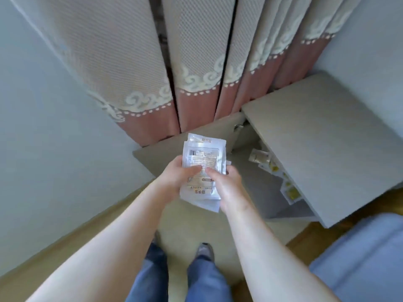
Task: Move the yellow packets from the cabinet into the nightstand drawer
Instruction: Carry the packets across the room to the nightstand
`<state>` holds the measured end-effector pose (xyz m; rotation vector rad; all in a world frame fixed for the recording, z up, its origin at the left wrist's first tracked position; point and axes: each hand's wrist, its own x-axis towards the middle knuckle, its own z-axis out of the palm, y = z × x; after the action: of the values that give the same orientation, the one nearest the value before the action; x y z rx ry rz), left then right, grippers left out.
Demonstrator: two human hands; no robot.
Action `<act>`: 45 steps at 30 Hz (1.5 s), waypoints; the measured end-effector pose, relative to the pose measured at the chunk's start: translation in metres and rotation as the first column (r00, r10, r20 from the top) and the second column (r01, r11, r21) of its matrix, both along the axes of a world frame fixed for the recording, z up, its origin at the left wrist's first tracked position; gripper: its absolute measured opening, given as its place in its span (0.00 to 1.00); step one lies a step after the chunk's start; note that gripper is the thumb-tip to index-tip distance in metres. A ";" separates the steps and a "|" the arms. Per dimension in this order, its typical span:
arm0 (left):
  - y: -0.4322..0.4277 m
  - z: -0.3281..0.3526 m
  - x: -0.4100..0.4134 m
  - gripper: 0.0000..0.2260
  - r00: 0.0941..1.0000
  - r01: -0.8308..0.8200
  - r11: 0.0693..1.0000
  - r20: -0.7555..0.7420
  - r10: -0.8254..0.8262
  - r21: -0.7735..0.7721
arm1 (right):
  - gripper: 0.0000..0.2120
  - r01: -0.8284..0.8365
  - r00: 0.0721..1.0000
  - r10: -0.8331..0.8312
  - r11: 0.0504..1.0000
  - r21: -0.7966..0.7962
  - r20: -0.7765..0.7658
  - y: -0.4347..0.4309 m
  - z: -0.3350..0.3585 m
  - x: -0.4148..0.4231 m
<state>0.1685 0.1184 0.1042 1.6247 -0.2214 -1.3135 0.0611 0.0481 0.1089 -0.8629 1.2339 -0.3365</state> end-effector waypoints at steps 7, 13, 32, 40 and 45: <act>0.109 0.084 0.048 0.14 0.939 -0.325 0.946 0.115 0.325 -0.020 | 0.13 -0.261 0.960 0.267 0.963 -0.071 0.086 0.086 0.075 0.070; 0.247 0.134 0.087 0.12 0.773 -0.593 0.800 0.217 0.596 -0.087 | 0.13 -0.530 0.820 0.534 0.844 -0.079 0.206 0.205 0.120 0.142; 0.688 0.168 0.075 0.07 0.026 -0.987 0.060 0.219 0.975 -0.151 | 0.12 -0.964 0.125 0.967 0.171 -0.203 0.220 0.645 0.154 0.227; 0.822 0.155 0.107 0.11 -0.207 -0.974 -0.176 0.235 0.950 -0.146 | 0.14 -0.973 -0.118 0.975 -0.075 -0.218 0.191 0.794 0.141 0.287; 0.919 0.155 0.140 0.11 -0.372 -0.926 -0.342 0.229 0.900 -0.158 | 0.11 -0.934 -0.304 0.935 -0.256 -0.249 0.180 0.904 0.145 0.339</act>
<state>0.3088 1.0371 0.2593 1.2274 1.0340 0.4212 0.4002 0.9520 0.2543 -1.4879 -0.2108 0.9544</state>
